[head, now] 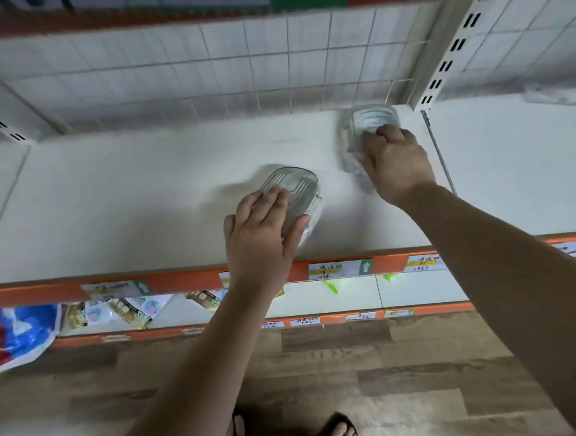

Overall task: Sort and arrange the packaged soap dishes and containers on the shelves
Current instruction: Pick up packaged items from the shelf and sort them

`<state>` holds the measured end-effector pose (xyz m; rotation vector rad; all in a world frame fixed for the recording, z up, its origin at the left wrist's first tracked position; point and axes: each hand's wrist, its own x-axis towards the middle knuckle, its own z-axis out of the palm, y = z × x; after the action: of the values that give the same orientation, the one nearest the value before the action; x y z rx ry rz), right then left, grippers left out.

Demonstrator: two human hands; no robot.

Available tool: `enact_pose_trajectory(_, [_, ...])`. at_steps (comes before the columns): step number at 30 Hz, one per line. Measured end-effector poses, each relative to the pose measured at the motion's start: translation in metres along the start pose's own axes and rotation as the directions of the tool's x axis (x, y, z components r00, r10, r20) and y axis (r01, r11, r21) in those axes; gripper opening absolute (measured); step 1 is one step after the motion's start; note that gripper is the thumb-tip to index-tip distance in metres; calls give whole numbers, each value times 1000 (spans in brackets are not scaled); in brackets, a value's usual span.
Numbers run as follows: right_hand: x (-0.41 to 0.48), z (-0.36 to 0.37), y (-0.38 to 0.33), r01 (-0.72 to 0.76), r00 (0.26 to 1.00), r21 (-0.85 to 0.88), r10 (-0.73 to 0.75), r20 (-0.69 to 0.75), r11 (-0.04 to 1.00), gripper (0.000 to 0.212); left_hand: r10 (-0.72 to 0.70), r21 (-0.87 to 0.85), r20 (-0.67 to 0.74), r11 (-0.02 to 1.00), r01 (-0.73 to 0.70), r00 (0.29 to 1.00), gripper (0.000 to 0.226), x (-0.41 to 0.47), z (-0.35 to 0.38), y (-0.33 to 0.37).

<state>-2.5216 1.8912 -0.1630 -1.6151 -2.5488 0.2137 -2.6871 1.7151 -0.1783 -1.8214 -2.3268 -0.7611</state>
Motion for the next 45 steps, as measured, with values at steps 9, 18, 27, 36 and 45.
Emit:
enact_pose_trajectory(9, [-75,22,-7,37,983,209,2,-184,977,43,-58,105,156,994,42,986,60,56,20,11])
enact_pose_trajectory(18, [-129,41,-6,88,981,221,-46,-186,971,38,-107,189,296,981,51,949,77,113,53,38])
enact_pose_trajectory(27, [-156,19,-12,100,984,202,-68,-163,974,35,22,41,301,999,-35,953,63,59,32,46])
enact_pose_trajectory(36, [-197,-71,-67,220,967,203,-186,-174,954,37,120,60,187,989,-133,975,36,-42,-103,44])
enact_pose_trajectory(45, [-214,-173,-195,406,884,285,-295,-361,868,35,102,137,-166,987,-80,981,38,-66,-271,-5])
